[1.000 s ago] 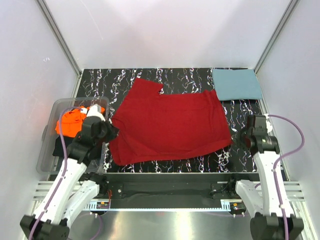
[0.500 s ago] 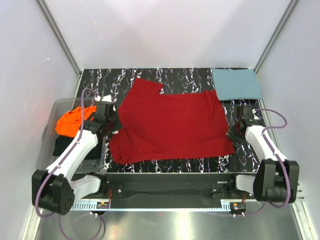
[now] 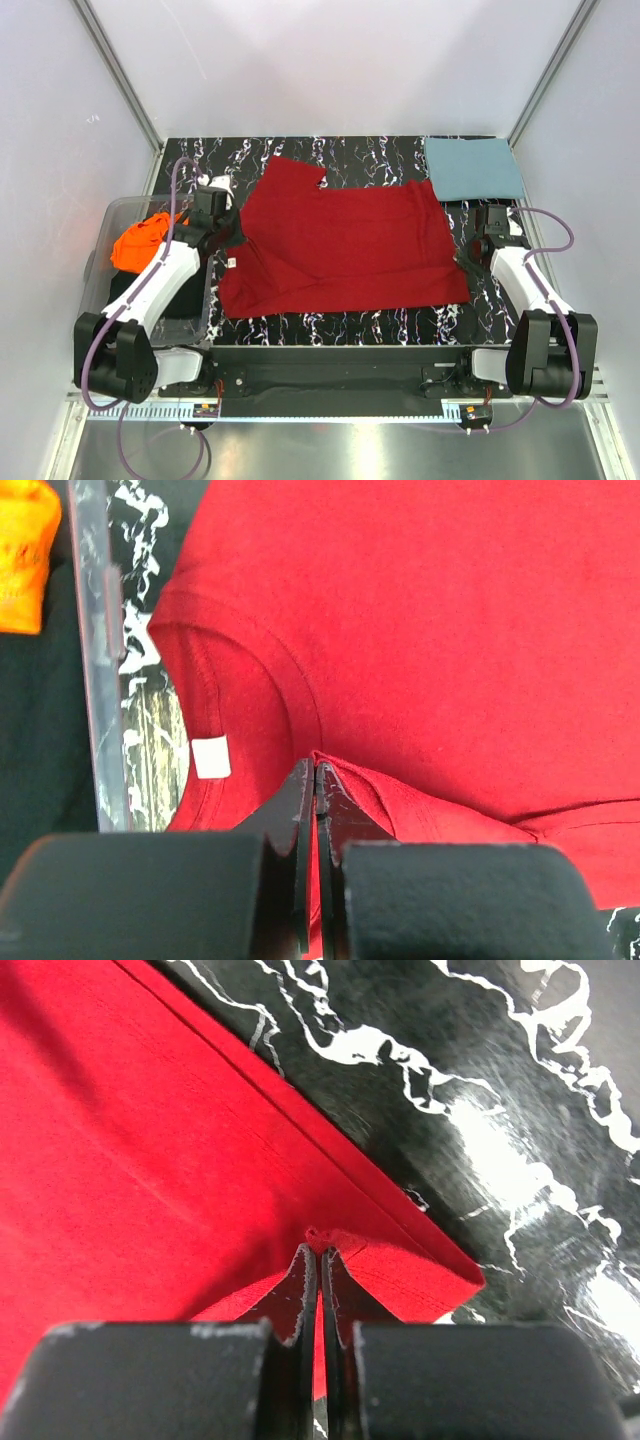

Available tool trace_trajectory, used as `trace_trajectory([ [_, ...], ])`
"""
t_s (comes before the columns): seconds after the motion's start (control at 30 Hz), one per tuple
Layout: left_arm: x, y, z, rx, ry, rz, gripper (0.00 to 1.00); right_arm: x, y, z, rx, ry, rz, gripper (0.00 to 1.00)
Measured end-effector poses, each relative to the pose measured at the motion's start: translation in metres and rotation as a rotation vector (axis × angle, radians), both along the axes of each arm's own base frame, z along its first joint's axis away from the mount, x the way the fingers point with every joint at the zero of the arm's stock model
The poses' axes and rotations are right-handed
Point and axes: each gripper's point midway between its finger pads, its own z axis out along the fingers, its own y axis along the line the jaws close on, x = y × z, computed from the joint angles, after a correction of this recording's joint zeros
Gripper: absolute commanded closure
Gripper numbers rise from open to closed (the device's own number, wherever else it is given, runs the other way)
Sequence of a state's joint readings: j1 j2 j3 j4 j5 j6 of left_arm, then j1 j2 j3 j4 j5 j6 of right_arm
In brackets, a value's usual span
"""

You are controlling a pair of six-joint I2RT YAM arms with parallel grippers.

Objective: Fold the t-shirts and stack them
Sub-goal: Fold the tshirt

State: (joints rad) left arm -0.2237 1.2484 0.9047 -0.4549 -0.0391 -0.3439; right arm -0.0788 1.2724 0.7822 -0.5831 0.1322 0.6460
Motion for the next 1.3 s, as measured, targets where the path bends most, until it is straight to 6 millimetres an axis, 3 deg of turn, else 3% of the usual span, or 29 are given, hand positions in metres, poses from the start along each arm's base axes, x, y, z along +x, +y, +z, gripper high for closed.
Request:
trace_trajectory([
  [0.27, 0.012, 0.003, -0.007, 0.031, 0.026, -0.008, 1.00, 0.018, 0.001, -0.008, 0.008, 0.013, 0.031, 1.00],
  [0.7, 0.013, 0.021, -0.012, 0.042, 0.048, 0.074, 1.00, 0.024, -0.001, -0.013, -0.009, 0.035, 0.047, 1.00],
  [0.93, 0.015, 0.021, -0.012, 0.038, 0.051, 0.081, 1.00, 0.025, -0.002, -0.013, -0.010, 0.038, 0.045, 1.00],
  [1.3, 0.026, 0.022, -0.012, 0.044, 0.061, 0.087, 1.00, 0.044, -0.002, -0.014, -0.002, 0.032, 0.051, 1.00],
])
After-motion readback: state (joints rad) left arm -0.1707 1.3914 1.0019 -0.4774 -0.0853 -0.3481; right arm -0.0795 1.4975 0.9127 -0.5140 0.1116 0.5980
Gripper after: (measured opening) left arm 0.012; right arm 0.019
